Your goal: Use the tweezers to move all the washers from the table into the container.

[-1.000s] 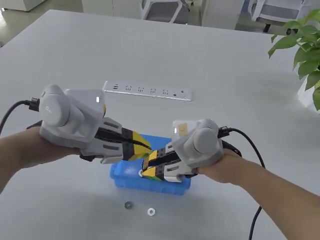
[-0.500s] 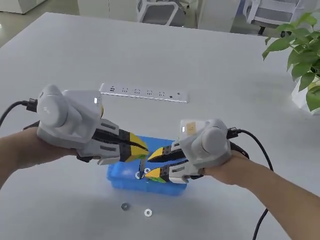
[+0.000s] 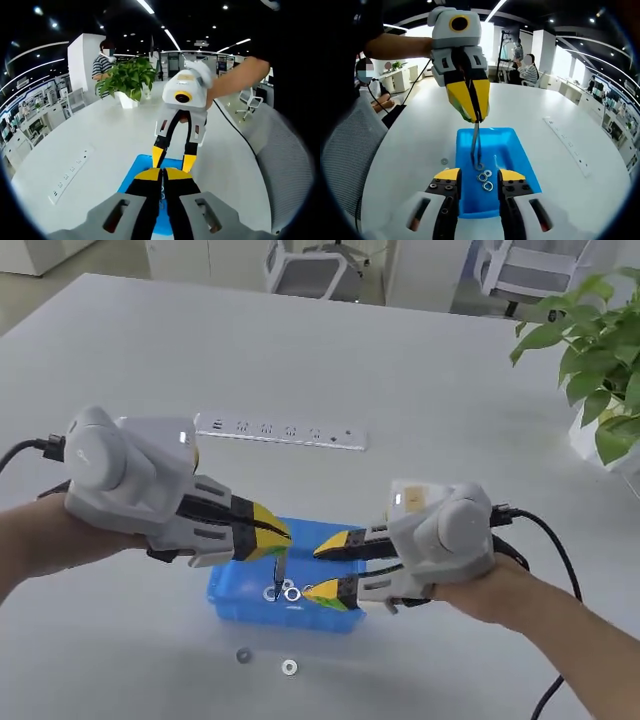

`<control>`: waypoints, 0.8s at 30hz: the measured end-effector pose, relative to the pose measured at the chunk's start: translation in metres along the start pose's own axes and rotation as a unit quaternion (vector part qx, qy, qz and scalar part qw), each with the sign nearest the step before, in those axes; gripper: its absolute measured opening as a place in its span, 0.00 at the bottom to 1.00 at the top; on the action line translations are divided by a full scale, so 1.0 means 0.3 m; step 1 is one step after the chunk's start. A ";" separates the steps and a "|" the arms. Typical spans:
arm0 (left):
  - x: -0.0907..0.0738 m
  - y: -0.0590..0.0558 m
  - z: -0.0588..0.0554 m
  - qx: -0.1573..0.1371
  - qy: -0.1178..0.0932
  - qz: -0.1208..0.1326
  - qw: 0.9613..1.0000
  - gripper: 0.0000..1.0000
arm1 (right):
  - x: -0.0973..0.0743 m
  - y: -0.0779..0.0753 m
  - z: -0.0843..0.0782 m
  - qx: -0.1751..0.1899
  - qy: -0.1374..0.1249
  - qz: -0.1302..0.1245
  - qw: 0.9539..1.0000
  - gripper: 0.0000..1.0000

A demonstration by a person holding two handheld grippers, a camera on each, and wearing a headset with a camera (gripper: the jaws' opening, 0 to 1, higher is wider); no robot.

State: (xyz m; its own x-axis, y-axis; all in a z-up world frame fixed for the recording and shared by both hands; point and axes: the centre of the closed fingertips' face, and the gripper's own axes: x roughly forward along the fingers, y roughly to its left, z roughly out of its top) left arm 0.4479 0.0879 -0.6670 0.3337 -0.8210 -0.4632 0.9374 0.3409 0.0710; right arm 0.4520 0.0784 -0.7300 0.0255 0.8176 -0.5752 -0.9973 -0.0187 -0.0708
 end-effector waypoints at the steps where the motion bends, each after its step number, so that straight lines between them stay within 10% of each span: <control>1: -0.003 0.000 0.005 0.001 0.000 0.001 1.000 0.05 | -0.012 0.002 0.000 0.001 -0.001 -0.004 1.000 0.30; 24: -0.037 -0.039 0.092 0.010 -0.015 0.004 1.000 0.05 | -0.176 0.082 -0.082 0.060 0.015 -0.073 0.995 0.53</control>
State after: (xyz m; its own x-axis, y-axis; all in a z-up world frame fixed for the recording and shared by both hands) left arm 0.4360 0.0803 -0.6382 0.3437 -0.8318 -0.4360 0.9364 0.3389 0.0916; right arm 0.4278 0.0207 -0.7215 0.1702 0.7896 -0.5895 -0.9840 0.1683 -0.0586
